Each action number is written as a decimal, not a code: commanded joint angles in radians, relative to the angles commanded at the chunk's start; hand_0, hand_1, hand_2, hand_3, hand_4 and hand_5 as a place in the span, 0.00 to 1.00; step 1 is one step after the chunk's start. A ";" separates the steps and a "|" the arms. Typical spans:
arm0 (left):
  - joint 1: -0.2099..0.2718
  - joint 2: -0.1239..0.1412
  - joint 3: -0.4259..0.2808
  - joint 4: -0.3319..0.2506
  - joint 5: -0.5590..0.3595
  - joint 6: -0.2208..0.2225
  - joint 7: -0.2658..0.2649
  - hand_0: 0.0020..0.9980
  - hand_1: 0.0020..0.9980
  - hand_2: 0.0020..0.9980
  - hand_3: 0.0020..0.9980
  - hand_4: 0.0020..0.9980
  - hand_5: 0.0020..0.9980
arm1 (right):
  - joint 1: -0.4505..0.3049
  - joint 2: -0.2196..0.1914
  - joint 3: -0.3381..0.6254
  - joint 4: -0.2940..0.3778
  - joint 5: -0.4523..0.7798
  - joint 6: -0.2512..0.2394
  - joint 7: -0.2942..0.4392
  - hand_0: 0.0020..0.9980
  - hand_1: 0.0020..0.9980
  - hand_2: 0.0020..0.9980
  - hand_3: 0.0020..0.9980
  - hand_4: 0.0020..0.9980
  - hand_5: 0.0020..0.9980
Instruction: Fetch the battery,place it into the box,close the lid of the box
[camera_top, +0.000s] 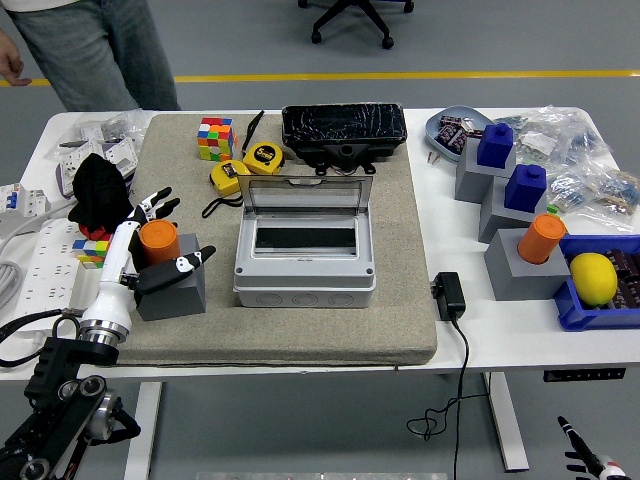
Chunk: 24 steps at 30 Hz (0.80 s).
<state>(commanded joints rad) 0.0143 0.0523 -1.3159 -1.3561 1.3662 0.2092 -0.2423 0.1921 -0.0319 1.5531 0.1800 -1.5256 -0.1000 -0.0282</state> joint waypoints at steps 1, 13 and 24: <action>-0.002 0.000 0.002 0.002 -0.001 0.005 -0.001 0.46 0.52 0.41 0.43 1.00 0.00 | 0.001 0.000 0.001 0.000 -0.001 0.000 0.000 0.99 0.88 0.81 0.80 1.00 1.00; -0.011 -0.003 0.025 0.014 -0.008 0.056 -0.014 0.24 0.22 0.22 0.21 1.00 0.00 | 0.001 0.001 0.004 0.000 0.002 -0.001 0.002 0.99 0.88 0.81 0.80 1.00 1.00; -0.018 -0.007 0.053 0.031 -0.029 0.120 -0.044 0.11 0.06 0.09 0.06 1.00 0.00 | -0.003 0.001 0.007 0.000 0.004 -0.002 0.003 1.00 0.88 0.81 0.80 1.00 1.00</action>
<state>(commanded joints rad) -0.0039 0.0453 -1.2625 -1.3250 1.3368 0.3297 -0.2860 0.1889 -0.0309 1.5602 0.1800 -1.5218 -0.1024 -0.0255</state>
